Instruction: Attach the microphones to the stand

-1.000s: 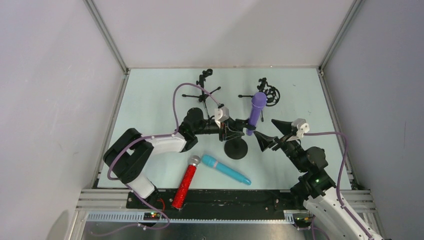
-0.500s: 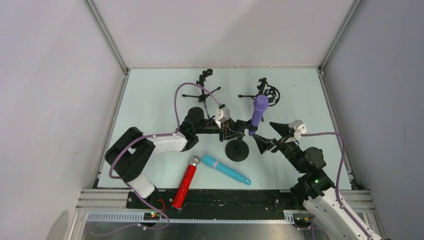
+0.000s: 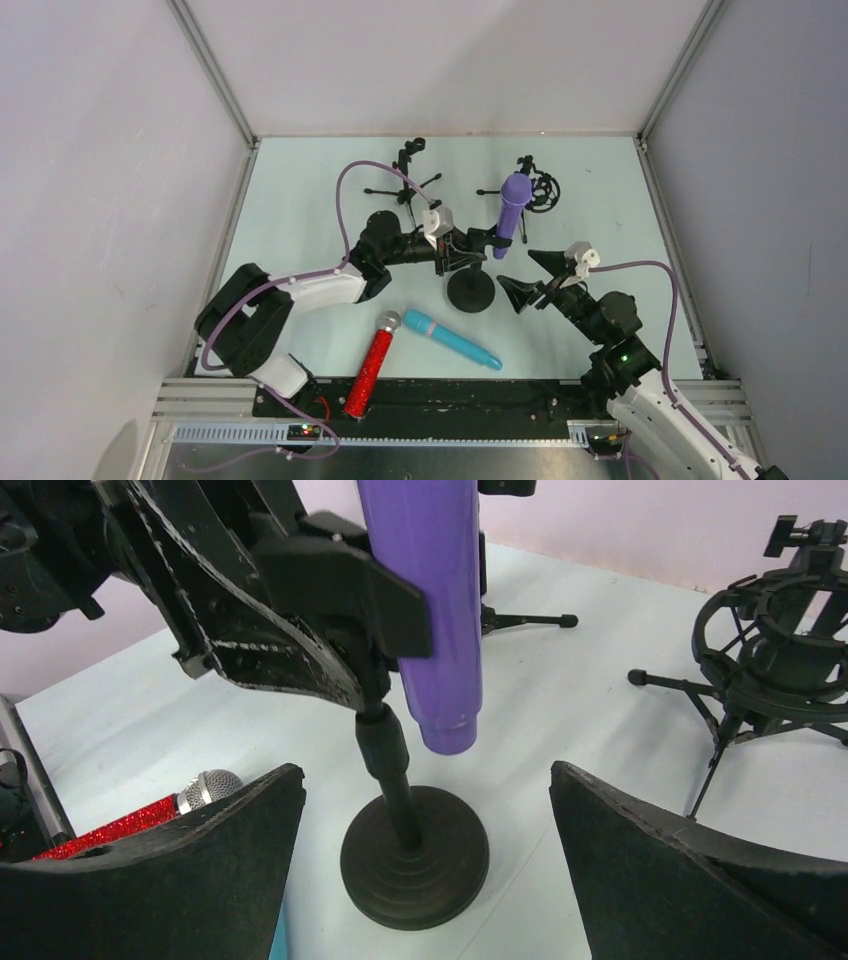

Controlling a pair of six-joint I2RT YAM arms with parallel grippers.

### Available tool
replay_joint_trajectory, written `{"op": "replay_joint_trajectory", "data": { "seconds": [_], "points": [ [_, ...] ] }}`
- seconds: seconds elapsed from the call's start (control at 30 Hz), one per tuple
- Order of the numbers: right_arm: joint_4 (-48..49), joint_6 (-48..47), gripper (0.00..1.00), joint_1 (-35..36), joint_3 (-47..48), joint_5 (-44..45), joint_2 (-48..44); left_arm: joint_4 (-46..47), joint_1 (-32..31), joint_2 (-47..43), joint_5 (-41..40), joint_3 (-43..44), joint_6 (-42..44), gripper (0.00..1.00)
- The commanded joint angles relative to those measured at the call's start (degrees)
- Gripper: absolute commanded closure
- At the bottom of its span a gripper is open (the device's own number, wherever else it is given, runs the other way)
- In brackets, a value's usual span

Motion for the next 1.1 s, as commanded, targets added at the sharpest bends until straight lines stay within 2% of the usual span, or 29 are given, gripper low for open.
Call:
{"op": "replay_joint_trajectory", "data": {
  "seconds": [0.0,0.47,0.83,1.07],
  "points": [
    [5.97,-0.43,0.04,1.04,-0.15,-2.50,1.94,5.39,0.29,-5.29,-1.31,2.97,0.21,1.00],
    [15.64,-5.72,0.06,8.50,-0.26,-0.68,10.28,5.34,0.19,-10.85,-2.19,4.65,-2.85,1.00],
    [26.52,-8.91,0.06,11.23,1.09,1.10,21.93,5.38,-1.92,-14.83,-2.90,4.62,-4.12,1.00],
    [27.99,-10.12,0.06,12.24,1.99,6.82,27.74,5.39,-2.40,-16.41,-3.21,5.28,-5.13,1.00]
  ]
}}
